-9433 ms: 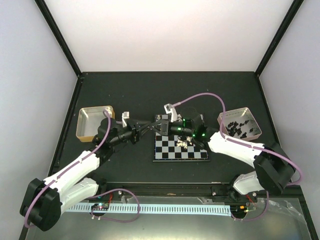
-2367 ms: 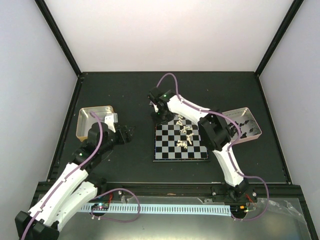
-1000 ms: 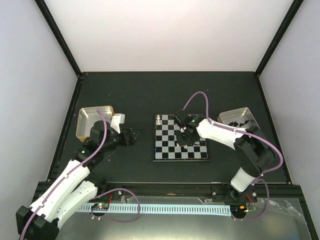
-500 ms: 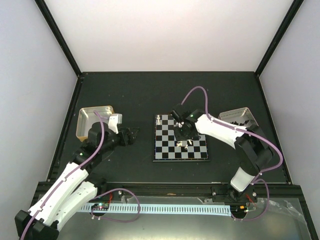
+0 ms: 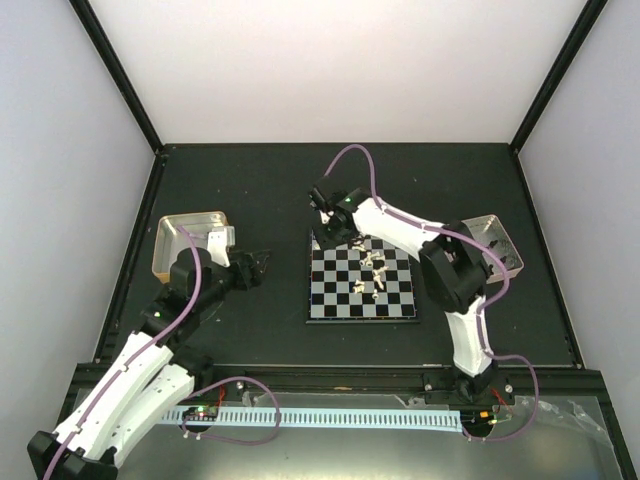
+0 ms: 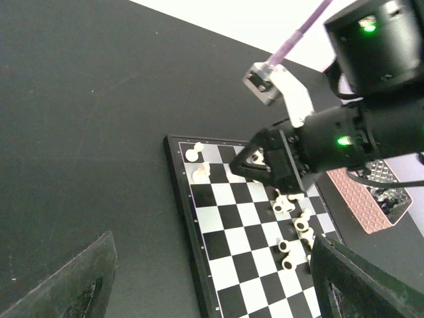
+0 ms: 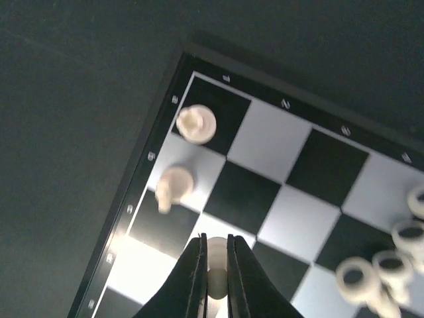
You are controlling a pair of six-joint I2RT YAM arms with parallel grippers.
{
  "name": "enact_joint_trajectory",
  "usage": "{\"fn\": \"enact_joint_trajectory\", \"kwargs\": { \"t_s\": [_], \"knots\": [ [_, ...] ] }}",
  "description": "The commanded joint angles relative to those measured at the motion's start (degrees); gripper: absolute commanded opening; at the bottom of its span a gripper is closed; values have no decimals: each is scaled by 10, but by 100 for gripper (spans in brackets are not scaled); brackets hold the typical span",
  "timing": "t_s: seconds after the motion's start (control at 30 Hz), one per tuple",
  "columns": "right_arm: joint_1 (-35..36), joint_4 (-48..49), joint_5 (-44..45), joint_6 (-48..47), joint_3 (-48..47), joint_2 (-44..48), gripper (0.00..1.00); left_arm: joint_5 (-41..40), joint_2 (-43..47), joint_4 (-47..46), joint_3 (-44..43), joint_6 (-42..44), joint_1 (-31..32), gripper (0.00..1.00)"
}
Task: Set up the chess pieces on the board
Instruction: Place the chess piece on the chessboard.
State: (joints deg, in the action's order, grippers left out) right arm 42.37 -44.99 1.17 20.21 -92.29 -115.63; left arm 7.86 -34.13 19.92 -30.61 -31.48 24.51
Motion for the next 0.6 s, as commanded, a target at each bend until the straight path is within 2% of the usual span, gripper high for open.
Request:
{"fn": "enact_joint_trajectory", "kwargs": {
  "t_s": [0.0,0.17,0.57],
  "knots": [
    [-17,-10,-11,-49,-54,-51,7,-17,2,7,-6,12,3,82],
    [-31,-29,-38,-64,-96,-92,7,-21,-3,0,-5,14,3,82],
    [-38,-61,-31,-79,-167,-150,10,-19,-27,-15,-9,15,4,82]
  ]
}}
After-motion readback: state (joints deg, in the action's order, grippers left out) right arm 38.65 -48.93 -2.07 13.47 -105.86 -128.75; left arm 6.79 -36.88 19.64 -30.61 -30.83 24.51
